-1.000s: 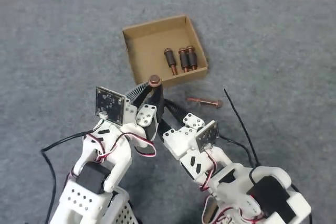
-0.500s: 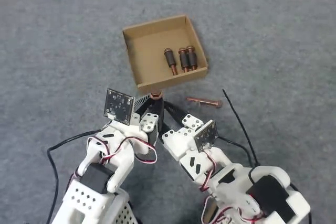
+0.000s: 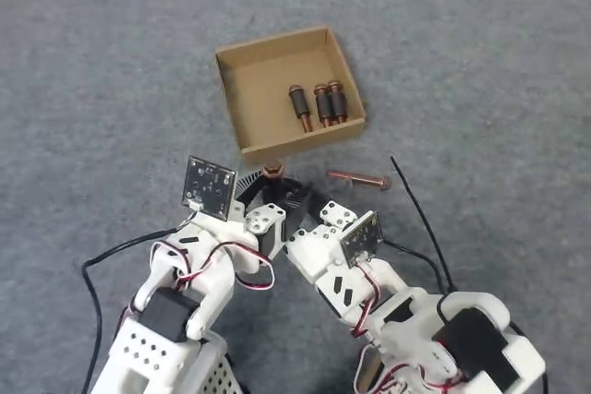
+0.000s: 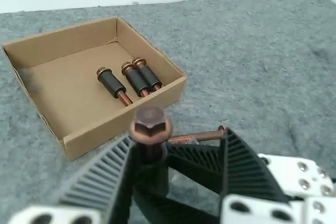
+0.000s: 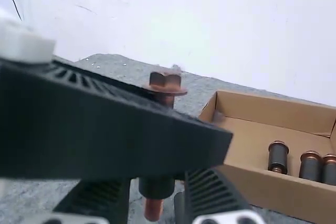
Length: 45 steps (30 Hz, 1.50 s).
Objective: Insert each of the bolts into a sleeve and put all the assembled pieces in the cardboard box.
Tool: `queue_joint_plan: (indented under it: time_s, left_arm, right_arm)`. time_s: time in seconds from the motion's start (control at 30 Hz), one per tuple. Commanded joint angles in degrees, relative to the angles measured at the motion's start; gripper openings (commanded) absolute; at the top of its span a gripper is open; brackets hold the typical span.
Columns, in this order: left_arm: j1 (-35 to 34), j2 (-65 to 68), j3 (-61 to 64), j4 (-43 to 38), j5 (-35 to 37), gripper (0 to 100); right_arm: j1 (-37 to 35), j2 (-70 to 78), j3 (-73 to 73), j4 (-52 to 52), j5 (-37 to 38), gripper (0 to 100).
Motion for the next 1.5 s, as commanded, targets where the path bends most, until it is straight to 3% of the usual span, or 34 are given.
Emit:
queue_joint_plan:
  time_s: [0.0, 0.23, 0.43, 0.53, 0.8, 0.9, 1.03, 1.3, 1.47]
  left_arm:
    - [0.2, -0.2, -0.2, 1.8, 0.0, 23]
    - [-7.9, -0.2, -0.5, 1.9, -0.2, 23]
    - [-5.0, -0.3, -0.6, 1.9, 0.1, 23]
    - [-3.2, -0.3, -2.8, 2.2, 3.6, 23]
    - [-0.7, -0.3, -20.1, 15.6, 7.6, 23]
    - [-2.0, -0.3, -23.6, 18.2, 7.5, 17]
    - [-8.4, -0.3, -24.3, 18.1, 7.3, 0]
    - [-25.6, -0.3, -21.3, 17.8, 6.9, 4]
    - [-36.4, -0.3, -11.8, 12.1, 2.3, 4]
  right_arm:
    - [0.4, -2.9, 1.1, -0.4, -0.1, 0.6]
    - [2.0, -3.0, 1.1, -0.5, -0.1, 0.6]
    - [2.1, -2.9, 0.7, -0.3, -0.1, 0.6]
    - [2.1, -2.9, 0.7, -0.1, -0.1, 0.6]
    - [2.1, -2.8, 0.7, 0.0, -0.1, 0.6]
    - [2.2, -2.8, 0.8, 0.0, -0.1, 0.6]
    - [2.2, -2.8, 1.1, 0.0, -0.1, 0.6]
    - [3.0, -2.8, 1.1, 0.0, -0.1, 0.6]
    - [4.8, -2.8, 1.1, 0.0, -0.1, 0.6]
